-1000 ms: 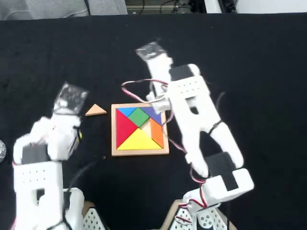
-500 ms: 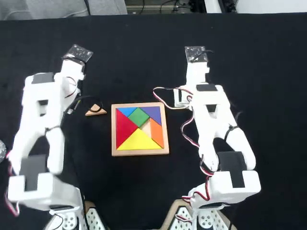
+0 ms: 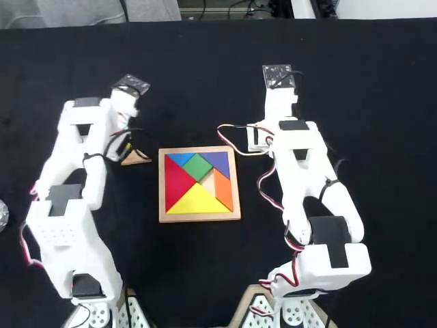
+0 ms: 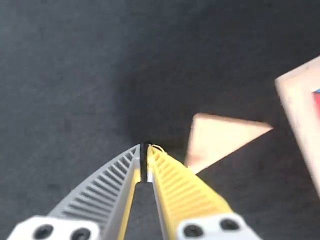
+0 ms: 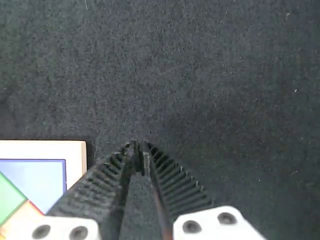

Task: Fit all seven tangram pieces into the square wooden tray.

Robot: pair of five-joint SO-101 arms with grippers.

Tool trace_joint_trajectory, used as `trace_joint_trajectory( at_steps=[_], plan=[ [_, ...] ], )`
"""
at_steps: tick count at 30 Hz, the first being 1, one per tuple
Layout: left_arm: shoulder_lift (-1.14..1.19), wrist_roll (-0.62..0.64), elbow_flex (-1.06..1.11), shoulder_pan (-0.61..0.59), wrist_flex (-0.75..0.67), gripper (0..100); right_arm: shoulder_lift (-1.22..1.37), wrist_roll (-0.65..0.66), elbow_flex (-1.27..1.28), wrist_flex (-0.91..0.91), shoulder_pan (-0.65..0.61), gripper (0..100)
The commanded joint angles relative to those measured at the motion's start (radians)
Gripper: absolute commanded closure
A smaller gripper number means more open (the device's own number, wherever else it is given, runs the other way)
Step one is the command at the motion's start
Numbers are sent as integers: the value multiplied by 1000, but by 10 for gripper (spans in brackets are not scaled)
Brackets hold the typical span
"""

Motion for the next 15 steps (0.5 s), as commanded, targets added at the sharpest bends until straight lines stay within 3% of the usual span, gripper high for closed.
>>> trace_joint_trajectory(
  at_steps=[1,8,15],
  plan=[
    [-15,87,-13,64,-6,971,-42,-3,-4,-15,14,987],
    [-15,98,79,154,92,971,-42,-3,-4,-15,14,987],
    [-89,94,45,145,253,971,-42,-3,-4,-15,14,987]
  ],
)
